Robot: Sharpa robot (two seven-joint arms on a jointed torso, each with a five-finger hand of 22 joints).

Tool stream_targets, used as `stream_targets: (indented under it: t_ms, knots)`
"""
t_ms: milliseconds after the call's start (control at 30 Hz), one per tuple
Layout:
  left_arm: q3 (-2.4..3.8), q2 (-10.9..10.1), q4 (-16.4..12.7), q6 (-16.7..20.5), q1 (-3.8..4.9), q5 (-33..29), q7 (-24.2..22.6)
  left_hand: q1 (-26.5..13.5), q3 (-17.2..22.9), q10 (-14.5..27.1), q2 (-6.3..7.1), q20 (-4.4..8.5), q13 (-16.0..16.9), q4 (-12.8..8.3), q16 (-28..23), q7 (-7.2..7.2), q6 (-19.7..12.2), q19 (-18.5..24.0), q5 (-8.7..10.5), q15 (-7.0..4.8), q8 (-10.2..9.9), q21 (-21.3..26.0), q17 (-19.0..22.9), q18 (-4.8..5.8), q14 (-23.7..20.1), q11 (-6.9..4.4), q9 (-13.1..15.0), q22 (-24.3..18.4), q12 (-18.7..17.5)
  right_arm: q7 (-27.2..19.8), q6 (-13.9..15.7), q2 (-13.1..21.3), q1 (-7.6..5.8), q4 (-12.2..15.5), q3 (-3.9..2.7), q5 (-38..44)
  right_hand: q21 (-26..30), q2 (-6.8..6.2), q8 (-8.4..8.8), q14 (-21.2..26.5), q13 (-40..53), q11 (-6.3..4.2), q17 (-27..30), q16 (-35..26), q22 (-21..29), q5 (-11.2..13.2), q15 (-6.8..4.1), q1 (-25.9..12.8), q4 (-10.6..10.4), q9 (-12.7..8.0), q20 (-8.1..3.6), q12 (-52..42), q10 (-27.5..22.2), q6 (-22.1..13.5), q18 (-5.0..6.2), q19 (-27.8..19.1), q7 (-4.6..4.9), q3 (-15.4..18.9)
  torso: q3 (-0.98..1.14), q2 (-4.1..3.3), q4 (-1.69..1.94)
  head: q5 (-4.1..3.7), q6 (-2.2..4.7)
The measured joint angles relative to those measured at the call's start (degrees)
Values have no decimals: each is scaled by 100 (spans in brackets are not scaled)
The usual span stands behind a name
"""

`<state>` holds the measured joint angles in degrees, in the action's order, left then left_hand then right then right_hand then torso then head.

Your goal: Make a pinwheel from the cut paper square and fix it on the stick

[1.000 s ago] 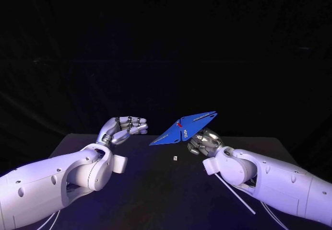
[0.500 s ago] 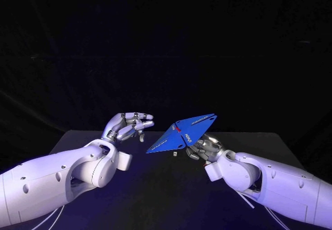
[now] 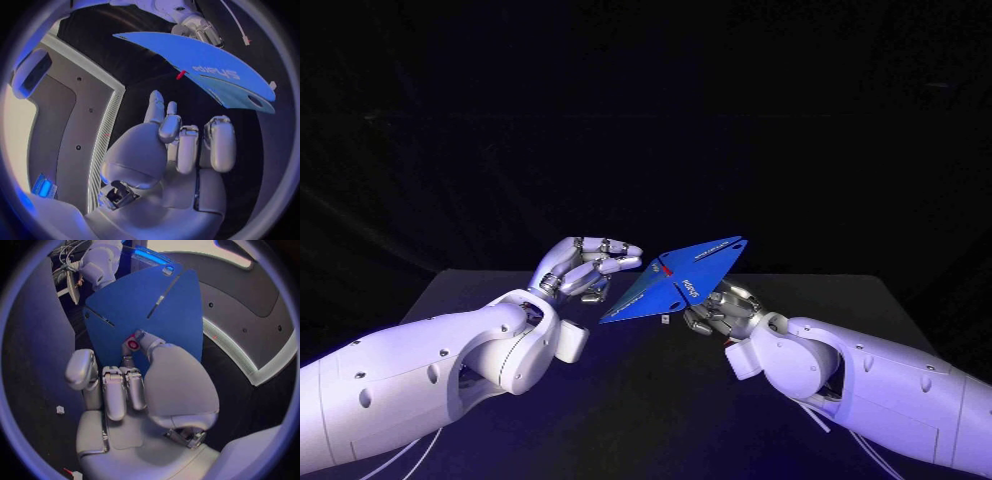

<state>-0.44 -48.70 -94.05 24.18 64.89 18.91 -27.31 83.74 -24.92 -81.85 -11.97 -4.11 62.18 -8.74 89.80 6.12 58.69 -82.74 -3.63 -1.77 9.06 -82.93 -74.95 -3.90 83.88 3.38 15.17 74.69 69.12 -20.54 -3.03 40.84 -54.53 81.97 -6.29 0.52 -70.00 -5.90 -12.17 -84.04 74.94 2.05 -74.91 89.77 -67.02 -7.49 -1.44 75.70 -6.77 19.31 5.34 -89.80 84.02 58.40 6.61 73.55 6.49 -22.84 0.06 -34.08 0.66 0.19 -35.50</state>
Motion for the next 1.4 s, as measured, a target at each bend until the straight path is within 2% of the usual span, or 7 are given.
stream_targets:
  t_ms: [133,200,467,1400]
  knots:
    - [0,55,9,-41,0,95,63,-23,-4,-2,-23,1,1,-36,0,0,0,-41,0,-16,-35,-47,0,0,16,0,-1,26,7,9,-14,-4,2,6,0,8,0,0,0,0,0,0,0,0,0,10,0,1,6,0,0,0,0,0,0,0,0,6,4,0,-8,18,-12]
    - [0,73,16,-54,0,125,87,-23,-10,-39,-23,0,1,-78,0,0,0,-102,0,-16,-79,-89,0,88,16,-38,-10,26,9,13,-19,-6,2,10,0,11,0,1,0,0,-1,0,0,0,0,10,0,1,6,0,0,0,0,-1,0,0,0,6,5,0,-10,21,-23]
    - [0,135,37,-73,2,206,186,-23,-4,-40,-23,0,2,-178,0,41,-167,-102,0,-16,-201,-161,1,87,17,-38,-70,26,10,25,-33,-13,2,57,0,18,0,1,-1,0,-1,0,0,0,0,-6,0,3,6,0,0,0,0,-2,0,0,-2,7,7,0,-12,23,-66]
    - [-2,210,36,-127,2,373,360,-113,-4,-40,-69,0,5,-272,-1,18,-98,-101,23,-14,-200,-222,2,86,17,-41,-76,24,33,34,-40,-114,2,64,0,29,0,8,-1,0,-2,0,0,0,-1,7,0,12,31,0,-4,0,0,10,0,-3,10,-1,2,-1,1,19,-158]
